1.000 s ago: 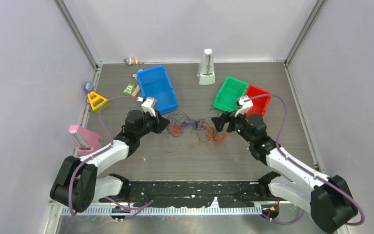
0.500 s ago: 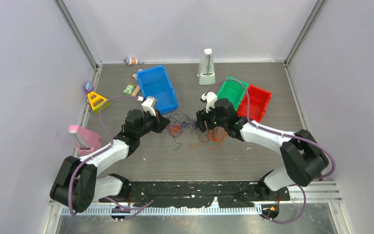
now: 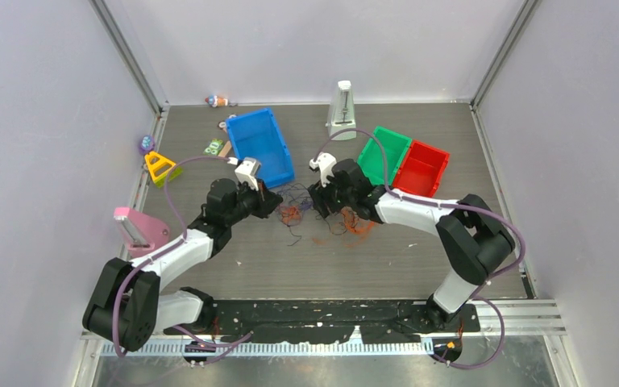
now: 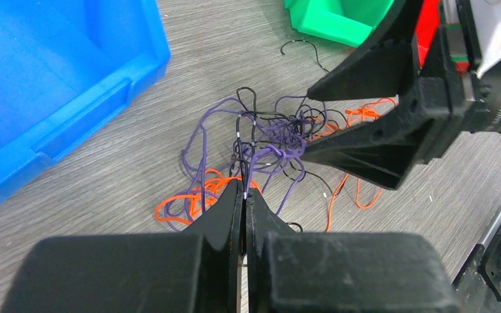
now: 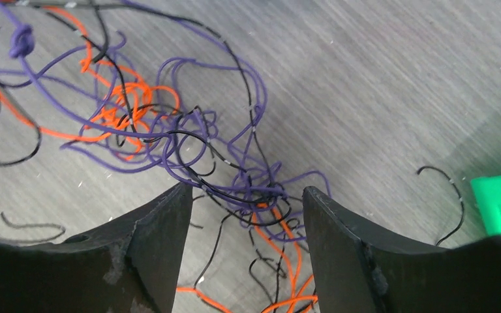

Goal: Untangle the cables
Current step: Untie the cable.

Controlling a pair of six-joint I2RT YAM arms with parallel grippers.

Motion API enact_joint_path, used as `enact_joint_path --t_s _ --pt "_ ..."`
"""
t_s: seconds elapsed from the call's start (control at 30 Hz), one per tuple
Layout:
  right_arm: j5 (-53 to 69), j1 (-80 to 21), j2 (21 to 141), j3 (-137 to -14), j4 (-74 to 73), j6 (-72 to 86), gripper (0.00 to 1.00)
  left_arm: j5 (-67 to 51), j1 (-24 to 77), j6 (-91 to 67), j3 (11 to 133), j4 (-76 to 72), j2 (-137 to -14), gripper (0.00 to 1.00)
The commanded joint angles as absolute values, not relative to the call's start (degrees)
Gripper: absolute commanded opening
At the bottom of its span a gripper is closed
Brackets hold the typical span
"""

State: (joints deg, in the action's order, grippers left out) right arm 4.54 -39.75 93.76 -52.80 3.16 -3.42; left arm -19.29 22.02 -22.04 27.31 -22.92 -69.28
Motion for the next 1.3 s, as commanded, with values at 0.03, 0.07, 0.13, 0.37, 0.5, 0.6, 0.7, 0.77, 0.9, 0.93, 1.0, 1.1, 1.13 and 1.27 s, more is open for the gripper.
enact_joint_path --t_s 0.03,0.07,0.13,0.37,0.5,0.6,0.7,0.77,0.9,0.93,1.0,1.1,1.13,1.27 --pt "0.21 -39.89 97.03 -58.27 1.98 -4.82 0.65 -20.13 21.97 -20.90 29.52 -24.00 -69.04 0.00" --pt "0.19 -39.90 97.54 -58.53 1.94 -4.78 0.62 -20.14 21.97 -20.82 29.52 -24.02 -69.05 0.00" --pt "0.51 -39.90 98.07 -59.07 2.12 -4.63 0.58 -20.26 21.97 -20.79 29.51 -24.01 -69.23 0.00" --pt "3.76 -40.18 98.29 -58.80 3.70 -3.47 0.37 -20.48 21.97 -20.74 29.38 -24.59 -69.41 0.02" --pt "4.65 -40.43 97.39 -58.42 4.12 -2.87 0.10 -20.84 21.97 -20.90 29.64 -24.52 -69.89 0.08" --pt "6.14 -40.43 96.87 -57.73 4.26 -1.16 0.06 -20.88 21.97 -20.98 29.86 -24.36 -70.17 0.24" --pt "7.22 -40.39 95.97 -57.97 1.92 2.85 0.05 -20.63 21.97 -21.03 29.65 -24.35 -69.92 0.47" --pt "9.71 -40.07 95.36 -59.29 -2.09 5.78 0.05 -20.13 22.05 -21.09 29.42 -24.35 -69.55 0.60" --pt "15.68 -37.35 94.33 -61.86 -8.85 14.72 0.05 -18.92 22.21 -21.09 28.85 -24.31 -68.38 0.74" --pt "17.55 -35.29 93.85 -61.47 -8.91 16.55 0.05 -18.71 22.28 -21.09 28.71 -24.26 -67.93 0.77" --pt "24.21 -31.04 92.73 -58.57 -5.96 22.73 0.06 -18.28 22.39 -21.06 28.42 -24.26 -67.24 0.85" --pt "35.44 -25.41 90.69 -50.03 9.01 35.33 0.06 -17.62 22.50 -21.07 27.90 -24.18 -66.36 0.89" --pt "37.67 -23.71 89.73 -48.75 11.62 37.27 0.05 -17.54 22.58 -21.05 27.81 -24.17 -66.08 0.90" --pt "37.09 -22.42 87.05 -46.52 13.87 40.05 0.06 -17.37 22.76 -21.18 27.85 -23.93 -65.84 0.92"
